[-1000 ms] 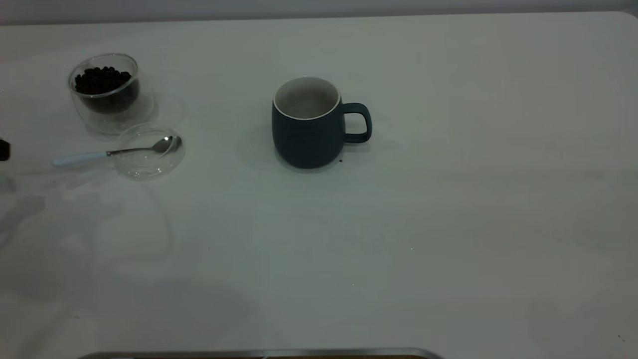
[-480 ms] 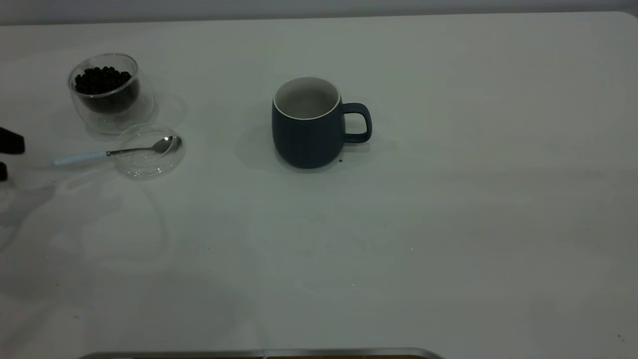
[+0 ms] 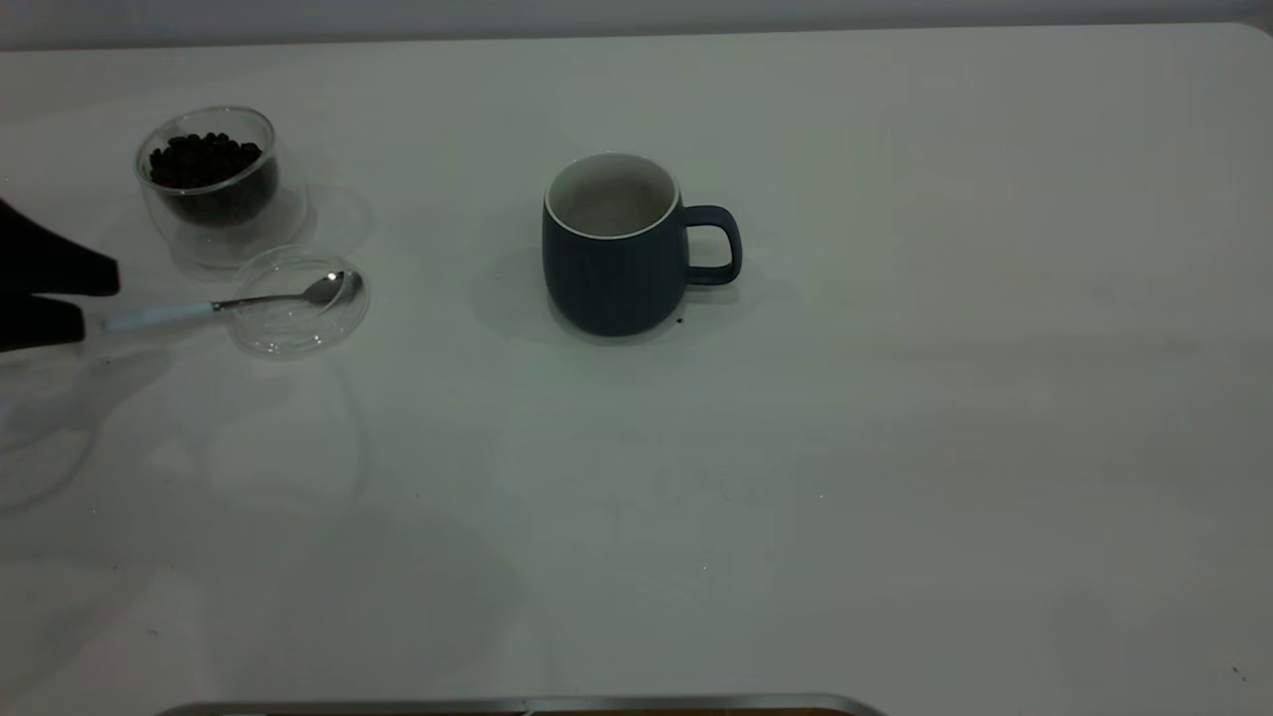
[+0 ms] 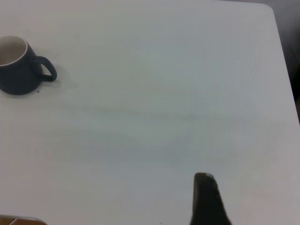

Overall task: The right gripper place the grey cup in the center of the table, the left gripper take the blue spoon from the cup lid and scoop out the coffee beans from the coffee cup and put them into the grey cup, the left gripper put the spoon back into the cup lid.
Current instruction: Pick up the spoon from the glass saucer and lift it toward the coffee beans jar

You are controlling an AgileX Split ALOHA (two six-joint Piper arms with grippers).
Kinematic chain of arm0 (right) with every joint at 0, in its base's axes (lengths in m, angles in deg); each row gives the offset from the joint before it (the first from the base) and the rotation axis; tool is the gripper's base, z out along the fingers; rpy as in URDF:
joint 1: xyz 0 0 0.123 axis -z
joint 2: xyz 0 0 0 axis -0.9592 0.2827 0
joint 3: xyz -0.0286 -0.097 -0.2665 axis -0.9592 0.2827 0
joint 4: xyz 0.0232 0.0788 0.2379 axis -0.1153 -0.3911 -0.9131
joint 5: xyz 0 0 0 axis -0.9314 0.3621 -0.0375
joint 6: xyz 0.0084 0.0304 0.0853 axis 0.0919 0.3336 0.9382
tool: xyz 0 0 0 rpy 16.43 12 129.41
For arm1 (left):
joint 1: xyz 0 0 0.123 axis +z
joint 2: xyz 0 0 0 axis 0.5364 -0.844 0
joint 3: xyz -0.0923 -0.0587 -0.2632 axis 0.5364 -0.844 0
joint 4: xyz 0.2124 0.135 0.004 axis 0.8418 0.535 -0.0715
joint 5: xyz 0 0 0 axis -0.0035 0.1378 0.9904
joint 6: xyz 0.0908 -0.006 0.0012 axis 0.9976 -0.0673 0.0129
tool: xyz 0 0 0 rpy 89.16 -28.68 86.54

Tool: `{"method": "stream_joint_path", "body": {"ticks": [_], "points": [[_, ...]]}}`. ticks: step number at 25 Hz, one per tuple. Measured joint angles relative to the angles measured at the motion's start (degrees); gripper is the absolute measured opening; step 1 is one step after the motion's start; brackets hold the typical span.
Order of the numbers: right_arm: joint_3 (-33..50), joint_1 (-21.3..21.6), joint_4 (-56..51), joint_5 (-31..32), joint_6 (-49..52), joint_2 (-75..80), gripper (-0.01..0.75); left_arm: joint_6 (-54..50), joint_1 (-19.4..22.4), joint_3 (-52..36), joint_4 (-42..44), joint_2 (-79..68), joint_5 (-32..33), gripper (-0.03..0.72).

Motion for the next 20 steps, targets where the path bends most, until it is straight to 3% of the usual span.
{"method": "stream_joint_path", "body": {"ticks": [10, 20], "points": [[0.0, 0.0, 0.0, 0.0, 0.0, 0.0, 0.503, -0.09, -3.57, 0.0, -1.82, -1.99, -2.6, 0.586], [0.0, 0.0, 0.0, 0.0, 0.0, -0.04, 0.503, 0.96, -3.58, 0.0, -6.05, -4.01, -2.45, 0.586]]}}
